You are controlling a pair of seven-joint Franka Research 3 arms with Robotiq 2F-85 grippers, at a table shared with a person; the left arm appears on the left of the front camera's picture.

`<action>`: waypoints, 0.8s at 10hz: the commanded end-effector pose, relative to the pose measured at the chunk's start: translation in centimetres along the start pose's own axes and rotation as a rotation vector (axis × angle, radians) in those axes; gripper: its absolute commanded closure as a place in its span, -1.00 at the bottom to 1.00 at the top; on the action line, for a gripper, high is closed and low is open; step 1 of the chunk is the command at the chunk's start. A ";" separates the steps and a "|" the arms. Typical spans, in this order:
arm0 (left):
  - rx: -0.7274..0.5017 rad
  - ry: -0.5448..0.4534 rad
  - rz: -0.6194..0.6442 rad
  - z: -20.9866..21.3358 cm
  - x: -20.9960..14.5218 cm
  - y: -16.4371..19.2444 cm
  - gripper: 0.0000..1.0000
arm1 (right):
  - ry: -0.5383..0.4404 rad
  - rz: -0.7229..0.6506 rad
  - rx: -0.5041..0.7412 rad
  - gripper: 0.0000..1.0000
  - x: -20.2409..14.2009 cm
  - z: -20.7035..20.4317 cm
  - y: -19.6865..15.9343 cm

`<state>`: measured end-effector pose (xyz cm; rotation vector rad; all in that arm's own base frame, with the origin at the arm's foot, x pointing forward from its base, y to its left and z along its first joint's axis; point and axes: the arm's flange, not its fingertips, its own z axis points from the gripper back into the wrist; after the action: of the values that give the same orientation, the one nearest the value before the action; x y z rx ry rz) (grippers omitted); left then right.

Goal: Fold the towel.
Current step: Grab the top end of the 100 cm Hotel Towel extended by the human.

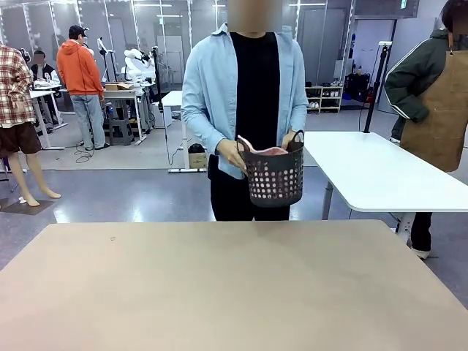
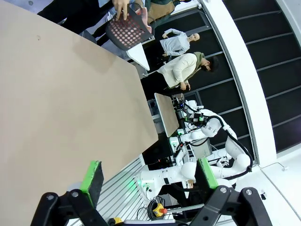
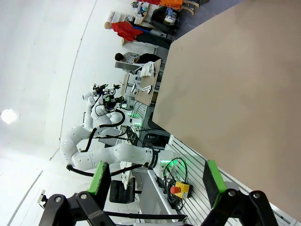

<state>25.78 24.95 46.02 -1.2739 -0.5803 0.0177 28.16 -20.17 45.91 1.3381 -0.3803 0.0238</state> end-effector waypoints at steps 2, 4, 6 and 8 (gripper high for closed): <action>-0.024 -0.010 -0.015 0.0 0.0 0.1 -1.00 | -0.007 0.012 0.016 -1.00 0.1 0.1 0.1; -0.024 -0.010 -0.015 0.0 0.0 0.1 -1.00 | -0.007 0.012 0.016 -1.00 0.1 0.1 0.1; -0.024 -0.010 -0.015 0.0 0.0 0.1 -1.00 | -0.007 0.012 0.016 -1.00 0.1 0.1 0.1; -0.024 -0.010 -0.015 0.0 0.0 0.1 -1.00 | -0.007 0.012 0.016 -1.00 0.1 0.1 0.1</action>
<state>25.78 24.95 46.02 -1.2739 -0.5803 0.0177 28.16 -20.17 45.91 1.3381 -0.3804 0.0238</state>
